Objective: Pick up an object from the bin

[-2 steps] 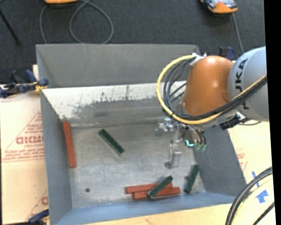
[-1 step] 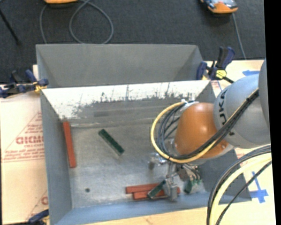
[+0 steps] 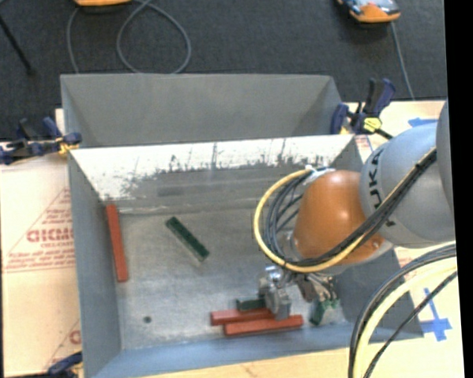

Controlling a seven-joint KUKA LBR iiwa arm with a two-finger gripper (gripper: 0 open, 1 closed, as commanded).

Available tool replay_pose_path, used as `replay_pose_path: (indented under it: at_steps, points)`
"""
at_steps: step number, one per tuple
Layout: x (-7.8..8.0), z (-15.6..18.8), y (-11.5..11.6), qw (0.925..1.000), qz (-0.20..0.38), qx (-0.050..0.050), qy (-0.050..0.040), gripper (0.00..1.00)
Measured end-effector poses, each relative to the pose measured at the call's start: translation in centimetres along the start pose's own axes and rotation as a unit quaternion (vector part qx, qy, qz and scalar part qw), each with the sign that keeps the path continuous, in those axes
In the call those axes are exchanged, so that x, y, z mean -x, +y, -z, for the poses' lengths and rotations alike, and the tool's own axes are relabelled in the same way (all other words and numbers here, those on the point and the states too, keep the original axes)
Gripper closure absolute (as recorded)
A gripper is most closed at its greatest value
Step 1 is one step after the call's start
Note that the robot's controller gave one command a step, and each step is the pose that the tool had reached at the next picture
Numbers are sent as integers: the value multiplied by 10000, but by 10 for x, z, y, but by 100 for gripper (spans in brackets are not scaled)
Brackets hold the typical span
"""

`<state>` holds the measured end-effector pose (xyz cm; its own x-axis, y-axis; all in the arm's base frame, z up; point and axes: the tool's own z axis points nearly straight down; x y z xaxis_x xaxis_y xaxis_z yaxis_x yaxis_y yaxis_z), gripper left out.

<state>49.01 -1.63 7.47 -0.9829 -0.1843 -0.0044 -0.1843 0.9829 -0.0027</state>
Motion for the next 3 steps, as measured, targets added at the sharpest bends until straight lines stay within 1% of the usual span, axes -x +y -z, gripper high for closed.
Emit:
replay_pose_path:
  at_steps: [1, 2, 3]
  points:
    - [2, 54, -7, 10000, 63, -3, -16, 100]
    - [20, 153, -4, 10000, -55, -5, -39, 100]
    - [40, 151, -43, 9998, 181, -6, -13, 100]
